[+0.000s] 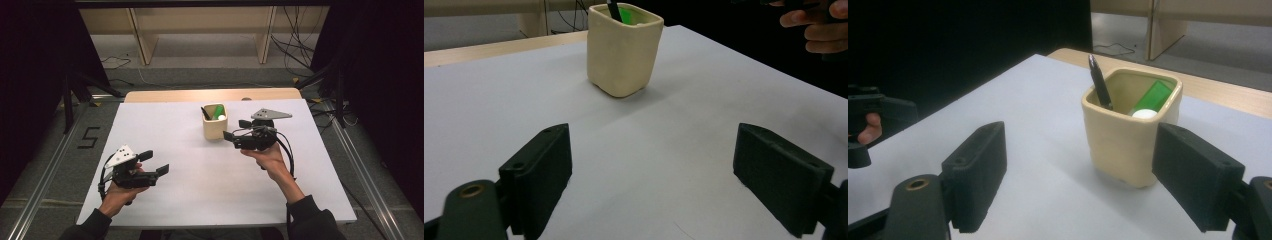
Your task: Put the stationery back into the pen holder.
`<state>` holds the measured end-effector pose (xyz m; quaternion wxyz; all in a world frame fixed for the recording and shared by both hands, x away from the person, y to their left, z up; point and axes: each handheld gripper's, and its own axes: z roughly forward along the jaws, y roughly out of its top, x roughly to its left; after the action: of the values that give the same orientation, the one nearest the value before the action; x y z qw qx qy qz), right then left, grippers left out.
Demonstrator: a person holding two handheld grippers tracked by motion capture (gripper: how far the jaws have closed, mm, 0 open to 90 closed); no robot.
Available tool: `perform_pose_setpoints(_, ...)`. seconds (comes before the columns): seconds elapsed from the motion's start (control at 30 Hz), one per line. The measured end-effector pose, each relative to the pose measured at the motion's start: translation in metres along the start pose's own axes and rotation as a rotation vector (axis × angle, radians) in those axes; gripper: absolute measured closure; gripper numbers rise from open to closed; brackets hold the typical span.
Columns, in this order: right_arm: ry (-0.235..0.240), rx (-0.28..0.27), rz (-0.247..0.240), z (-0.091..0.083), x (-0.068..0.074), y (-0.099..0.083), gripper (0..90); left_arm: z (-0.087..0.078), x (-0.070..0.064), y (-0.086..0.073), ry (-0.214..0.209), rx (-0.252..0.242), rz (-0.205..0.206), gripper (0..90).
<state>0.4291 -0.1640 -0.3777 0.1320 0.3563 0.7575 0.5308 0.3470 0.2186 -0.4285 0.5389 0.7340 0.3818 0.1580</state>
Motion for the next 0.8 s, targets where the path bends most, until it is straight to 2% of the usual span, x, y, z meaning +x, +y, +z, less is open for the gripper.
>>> perform_pose_setpoints(0.47, 0.039, -0.001, 0.012, -0.010, 0.007, -0.020, 21.7, 0.001, -0.001, 0.000, -0.008, 0.013, 0.004, 15.4)
perform_pose_setpoints(0.57, 0.042, 0.005, 0.003, -0.012, 0.009, -0.025, 21.2, 0.001, -0.001, 0.000, -0.012, 0.010, 0.005, 15.4)
perform_pose_setpoints(0.8, 0.050, -0.002, 0.016, -0.022, 0.009, -0.036, 20.3, 0.001, -0.002, 0.000, -0.013, 0.015, 0.005, 15.4)
